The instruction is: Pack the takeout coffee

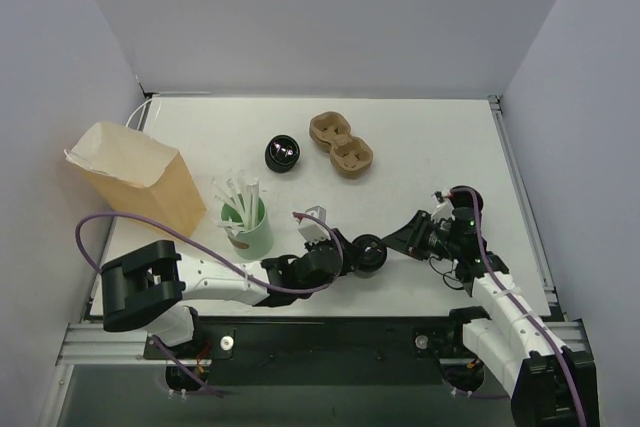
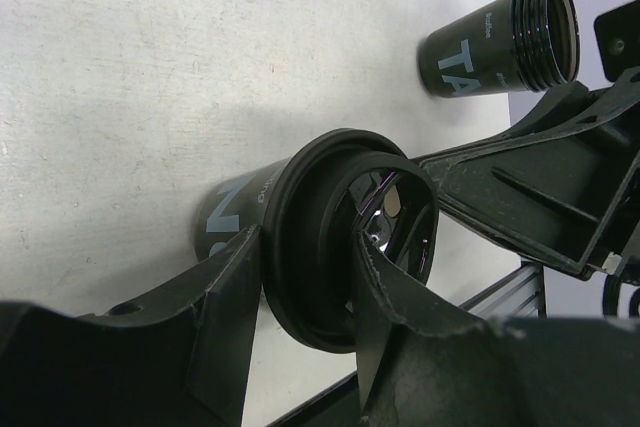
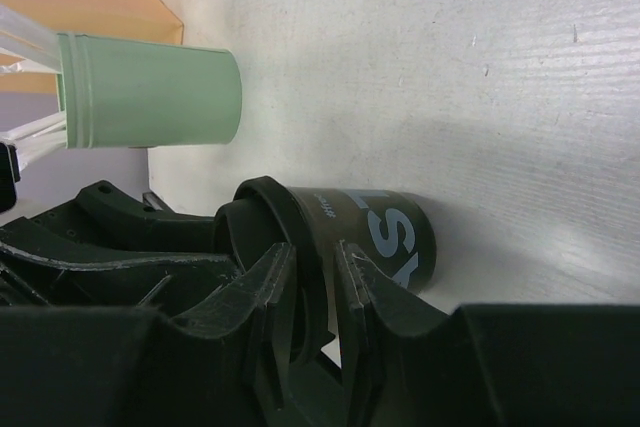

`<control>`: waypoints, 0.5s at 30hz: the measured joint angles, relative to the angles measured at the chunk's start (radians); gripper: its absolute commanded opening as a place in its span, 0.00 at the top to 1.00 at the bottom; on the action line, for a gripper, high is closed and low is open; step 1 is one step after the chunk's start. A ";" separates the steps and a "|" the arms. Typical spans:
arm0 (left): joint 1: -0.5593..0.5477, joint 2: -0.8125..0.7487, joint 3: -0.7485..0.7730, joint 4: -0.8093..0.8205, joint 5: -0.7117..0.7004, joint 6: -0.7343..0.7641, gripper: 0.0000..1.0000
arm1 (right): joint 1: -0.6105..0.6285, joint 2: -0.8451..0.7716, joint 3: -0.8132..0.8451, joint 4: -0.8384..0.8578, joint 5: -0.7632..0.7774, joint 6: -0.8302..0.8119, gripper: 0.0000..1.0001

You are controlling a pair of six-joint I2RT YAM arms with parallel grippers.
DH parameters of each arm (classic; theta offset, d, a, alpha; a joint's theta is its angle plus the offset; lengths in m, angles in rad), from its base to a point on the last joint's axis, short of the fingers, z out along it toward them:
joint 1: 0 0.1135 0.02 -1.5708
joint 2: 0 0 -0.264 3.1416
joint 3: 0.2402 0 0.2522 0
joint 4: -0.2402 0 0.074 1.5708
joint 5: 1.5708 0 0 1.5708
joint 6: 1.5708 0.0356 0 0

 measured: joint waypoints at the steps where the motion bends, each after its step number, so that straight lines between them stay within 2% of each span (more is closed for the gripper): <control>1: 0.000 0.001 0.000 0.001 -0.001 -0.001 0.72 | -0.001 -0.005 -0.017 0.030 -0.005 0.012 0.79; 7: 0.000 0.008 -0.001 0.008 -0.002 -0.013 0.72 | -0.008 -0.077 -0.138 0.189 0.002 0.100 0.82; 15: 0.000 0.014 -0.008 0.014 -0.005 -0.034 0.72 | 0.024 -0.111 -0.164 0.224 0.062 0.146 0.85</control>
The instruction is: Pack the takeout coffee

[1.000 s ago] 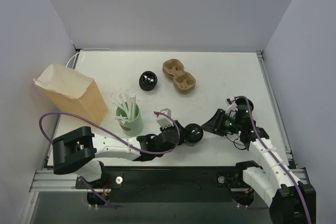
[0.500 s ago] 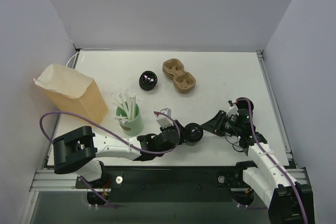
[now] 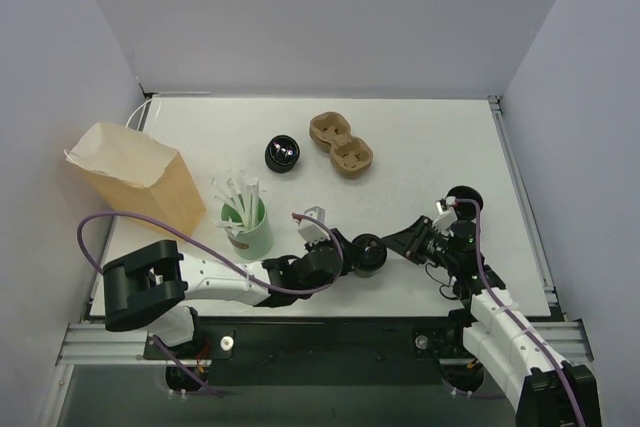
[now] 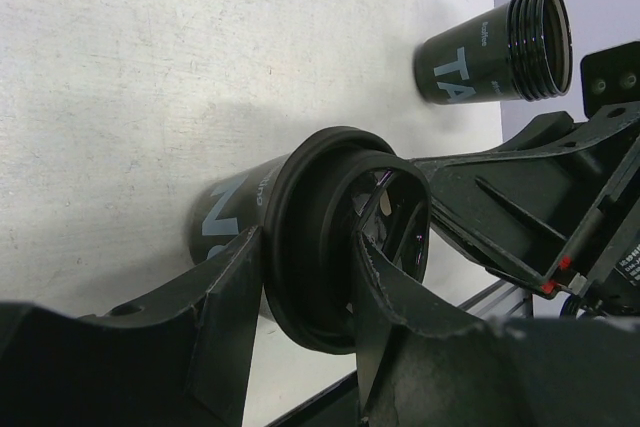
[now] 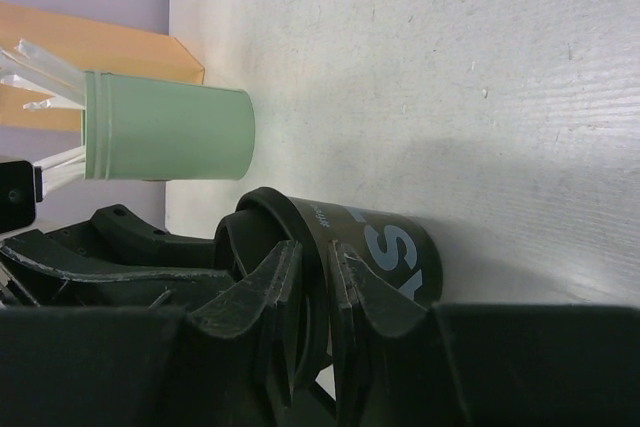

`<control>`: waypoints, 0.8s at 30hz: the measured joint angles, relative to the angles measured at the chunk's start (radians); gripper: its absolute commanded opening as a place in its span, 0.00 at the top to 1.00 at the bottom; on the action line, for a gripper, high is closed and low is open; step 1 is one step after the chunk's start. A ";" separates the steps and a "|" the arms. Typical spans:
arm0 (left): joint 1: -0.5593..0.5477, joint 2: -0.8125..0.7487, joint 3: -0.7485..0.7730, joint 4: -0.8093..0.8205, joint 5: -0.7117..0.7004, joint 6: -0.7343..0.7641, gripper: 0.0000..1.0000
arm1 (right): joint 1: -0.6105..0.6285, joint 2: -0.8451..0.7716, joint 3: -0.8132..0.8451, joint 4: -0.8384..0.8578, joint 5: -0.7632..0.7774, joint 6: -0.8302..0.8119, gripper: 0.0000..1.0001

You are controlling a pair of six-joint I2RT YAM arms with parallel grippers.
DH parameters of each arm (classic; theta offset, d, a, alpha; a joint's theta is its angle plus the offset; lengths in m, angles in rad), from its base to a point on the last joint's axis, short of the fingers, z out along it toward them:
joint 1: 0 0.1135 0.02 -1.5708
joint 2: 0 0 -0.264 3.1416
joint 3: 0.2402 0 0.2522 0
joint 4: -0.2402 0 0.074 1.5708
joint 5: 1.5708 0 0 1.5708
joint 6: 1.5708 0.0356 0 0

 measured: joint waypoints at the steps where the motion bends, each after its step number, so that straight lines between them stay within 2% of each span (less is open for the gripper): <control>1: 0.000 0.002 0.000 0.001 -0.001 -0.003 0.72 | 0.020 0.000 0.002 0.002 0.031 0.008 0.85; 6: 0.000 0.016 0.005 0.004 -0.008 -0.022 0.72 | 0.130 0.017 0.032 0.005 0.200 0.029 0.85; 11: 0.002 0.010 0.023 -0.027 -0.006 -0.020 0.72 | 0.154 -0.009 0.018 0.014 0.247 0.065 0.83; 17: 0.001 -0.020 0.057 -0.122 0.010 0.013 0.72 | 0.163 -0.118 -0.008 -0.050 0.261 0.065 0.74; 20: 0.002 -0.024 0.076 -0.163 0.017 0.029 0.72 | 0.162 -0.101 0.031 -0.115 0.256 0.036 0.63; 24: 0.002 -0.024 0.111 -0.226 0.021 0.048 0.71 | 0.138 -0.013 0.137 -0.240 0.238 -0.022 0.56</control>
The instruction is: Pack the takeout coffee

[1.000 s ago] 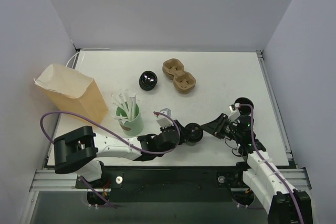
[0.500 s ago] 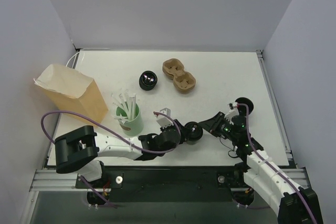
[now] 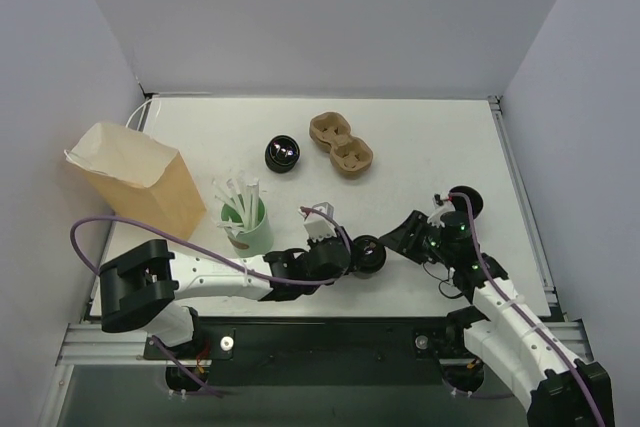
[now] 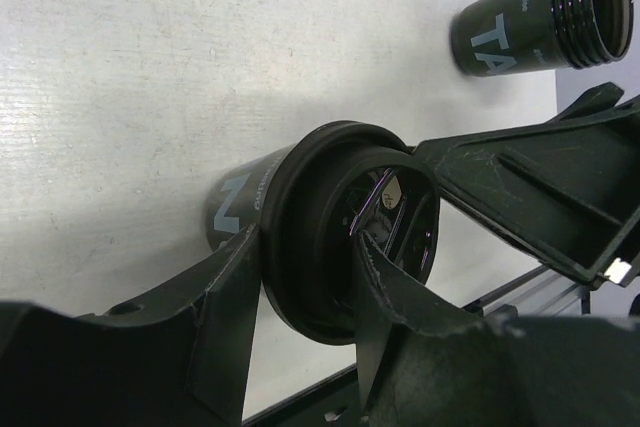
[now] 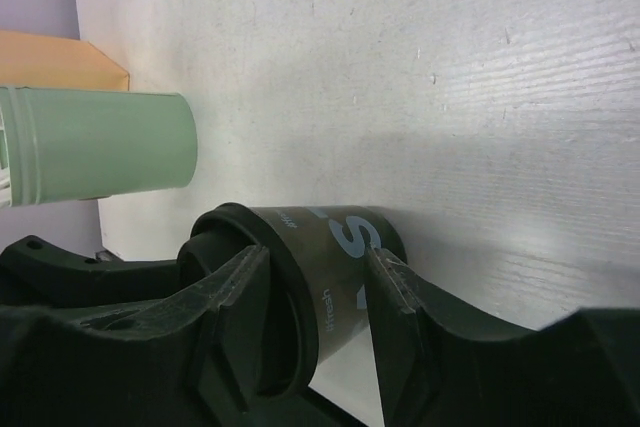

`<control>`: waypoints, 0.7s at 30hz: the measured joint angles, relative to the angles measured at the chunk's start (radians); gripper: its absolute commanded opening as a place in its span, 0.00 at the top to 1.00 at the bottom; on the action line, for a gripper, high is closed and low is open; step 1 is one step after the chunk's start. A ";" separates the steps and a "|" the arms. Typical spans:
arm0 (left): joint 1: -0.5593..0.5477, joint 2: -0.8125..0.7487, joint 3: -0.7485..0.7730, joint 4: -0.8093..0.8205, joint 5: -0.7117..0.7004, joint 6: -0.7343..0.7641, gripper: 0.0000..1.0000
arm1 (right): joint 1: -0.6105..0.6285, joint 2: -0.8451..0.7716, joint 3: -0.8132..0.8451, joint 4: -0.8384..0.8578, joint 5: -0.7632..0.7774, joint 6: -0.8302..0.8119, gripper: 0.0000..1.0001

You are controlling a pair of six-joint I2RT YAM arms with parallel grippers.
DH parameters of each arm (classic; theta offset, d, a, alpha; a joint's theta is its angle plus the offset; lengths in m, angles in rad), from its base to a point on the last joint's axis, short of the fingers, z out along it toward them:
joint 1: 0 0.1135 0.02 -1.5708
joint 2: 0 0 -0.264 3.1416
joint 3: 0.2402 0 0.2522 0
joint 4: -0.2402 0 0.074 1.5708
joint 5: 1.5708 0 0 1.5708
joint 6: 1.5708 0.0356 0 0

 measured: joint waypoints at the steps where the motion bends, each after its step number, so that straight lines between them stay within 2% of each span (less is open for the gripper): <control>1: 0.000 -0.001 0.008 -0.012 0.001 0.006 0.71 | -0.006 0.013 0.021 -0.031 -0.003 -0.011 0.55; 5: 0.000 -0.011 0.032 -0.060 0.009 0.030 0.66 | -0.029 0.022 0.098 -0.142 -0.016 -0.058 0.55; 14: 0.010 -0.046 0.032 -0.115 0.037 0.071 0.66 | -0.046 0.002 0.204 -0.269 -0.038 -0.148 0.58; 17: 0.022 -0.052 0.011 -0.079 0.055 0.097 0.66 | -0.049 0.007 0.215 -0.289 -0.063 -0.180 0.59; 21: 0.061 -0.083 -0.071 0.049 0.124 0.159 0.66 | -0.082 0.047 0.230 -0.304 -0.117 -0.232 0.60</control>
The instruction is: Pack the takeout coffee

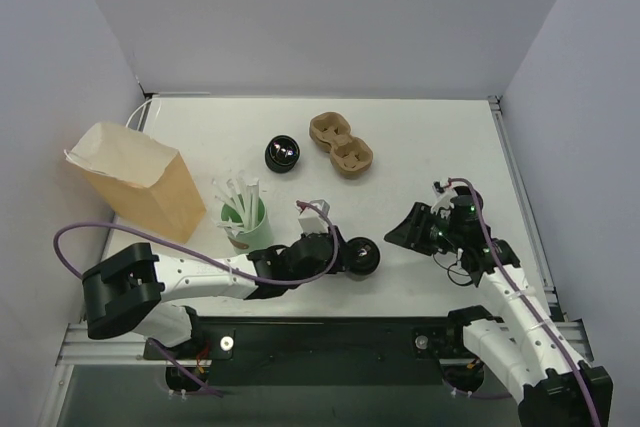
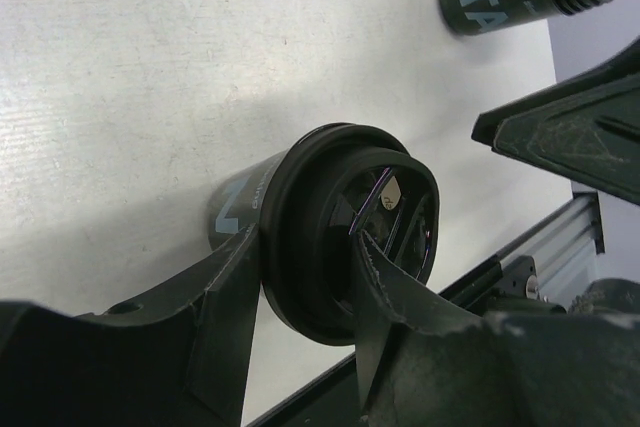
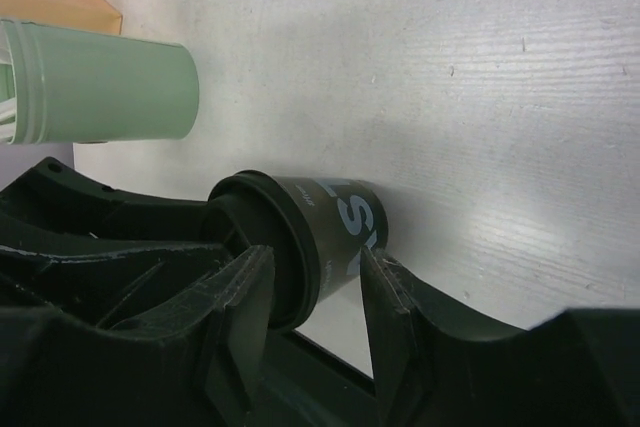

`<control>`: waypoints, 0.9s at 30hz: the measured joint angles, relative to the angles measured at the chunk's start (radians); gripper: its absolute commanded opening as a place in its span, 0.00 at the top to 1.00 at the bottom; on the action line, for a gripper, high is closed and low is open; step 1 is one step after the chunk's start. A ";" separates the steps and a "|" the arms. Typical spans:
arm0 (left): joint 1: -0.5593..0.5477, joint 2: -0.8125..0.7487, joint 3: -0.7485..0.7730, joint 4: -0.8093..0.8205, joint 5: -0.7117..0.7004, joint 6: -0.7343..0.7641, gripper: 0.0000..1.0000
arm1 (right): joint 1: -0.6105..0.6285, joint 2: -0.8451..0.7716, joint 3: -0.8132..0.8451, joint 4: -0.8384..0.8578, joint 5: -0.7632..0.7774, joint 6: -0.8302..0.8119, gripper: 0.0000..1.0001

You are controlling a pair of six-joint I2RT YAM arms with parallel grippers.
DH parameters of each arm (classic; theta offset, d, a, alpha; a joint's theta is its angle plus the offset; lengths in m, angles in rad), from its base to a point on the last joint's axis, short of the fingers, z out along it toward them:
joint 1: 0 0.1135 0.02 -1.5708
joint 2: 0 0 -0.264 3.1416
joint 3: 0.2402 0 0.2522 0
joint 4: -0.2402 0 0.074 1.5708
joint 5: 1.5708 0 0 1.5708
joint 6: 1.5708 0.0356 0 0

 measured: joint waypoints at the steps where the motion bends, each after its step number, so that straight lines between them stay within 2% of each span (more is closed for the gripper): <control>1: 0.014 -0.006 -0.021 0.035 0.026 0.017 0.66 | -0.011 0.015 0.003 -0.003 -0.012 -0.010 0.60; 4: 0.070 -0.029 -0.089 0.149 0.118 0.084 0.66 | -0.040 0.061 0.006 -0.009 -0.051 -0.045 0.60; 9: 0.128 -0.030 -0.109 0.211 0.224 0.199 0.66 | -0.062 0.124 0.008 -0.017 -0.120 -0.085 0.60; 17: 0.167 0.020 -0.105 0.315 0.359 0.351 0.67 | -0.077 0.156 0.013 0.000 -0.196 -0.093 0.62; 27: 0.180 0.128 -0.053 0.427 0.453 0.434 0.67 | -0.100 0.224 0.014 0.060 -0.213 -0.068 0.67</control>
